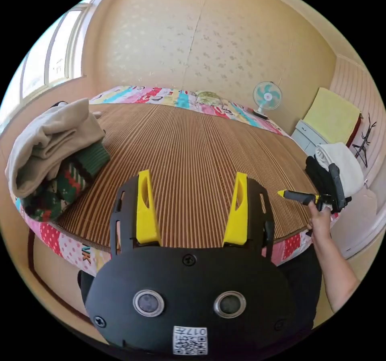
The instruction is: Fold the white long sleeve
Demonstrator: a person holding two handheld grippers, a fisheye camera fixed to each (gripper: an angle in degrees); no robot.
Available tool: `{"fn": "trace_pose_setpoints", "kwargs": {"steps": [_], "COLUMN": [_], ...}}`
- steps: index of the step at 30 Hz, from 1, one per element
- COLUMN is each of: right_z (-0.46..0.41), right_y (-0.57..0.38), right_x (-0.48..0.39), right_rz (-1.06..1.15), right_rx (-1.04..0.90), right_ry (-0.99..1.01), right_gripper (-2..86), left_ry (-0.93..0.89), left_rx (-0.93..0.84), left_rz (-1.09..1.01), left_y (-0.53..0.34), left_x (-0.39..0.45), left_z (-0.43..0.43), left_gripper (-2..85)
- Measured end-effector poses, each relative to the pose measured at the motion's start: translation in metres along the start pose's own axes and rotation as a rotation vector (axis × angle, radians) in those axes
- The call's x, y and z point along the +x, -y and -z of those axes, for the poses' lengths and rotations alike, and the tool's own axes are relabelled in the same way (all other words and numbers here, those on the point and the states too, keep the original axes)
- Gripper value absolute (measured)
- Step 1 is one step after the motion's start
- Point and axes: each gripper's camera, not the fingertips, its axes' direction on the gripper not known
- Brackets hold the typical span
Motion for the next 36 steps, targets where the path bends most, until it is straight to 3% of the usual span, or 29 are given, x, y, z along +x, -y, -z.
{"fn": "trace_pose_setpoints", "kwargs": {"steps": [5,10,13,36], "right_z": [-0.031,-0.041,-0.042,-0.030], "right_y": [0.016,0.032,0.033,0.037], "right_x": [-0.046,-0.059,-0.063,-0.064], "right_rz": [-0.049,-0.081,-0.077,-0.077], "right_rx": [0.036,0.065,0.078,0.076], "right_ry": [-0.082,-0.086,-0.078,-0.085], "right_gripper": [30.7,31.2,31.4,31.4], "left_ry": [0.058,0.206,0.317,0.300], "left_rx": [-0.058,-0.262,-0.246,-0.261], "left_rz": [-0.026,0.058,0.022,0.023], "left_y": [0.035,0.053,0.054,0.067], "left_x": [0.017,0.007,0.019,-0.047], "left_z": [-0.078,-0.164,-0.169,-0.177], "left_gripper": [26.9,26.1,23.9,23.7]}}
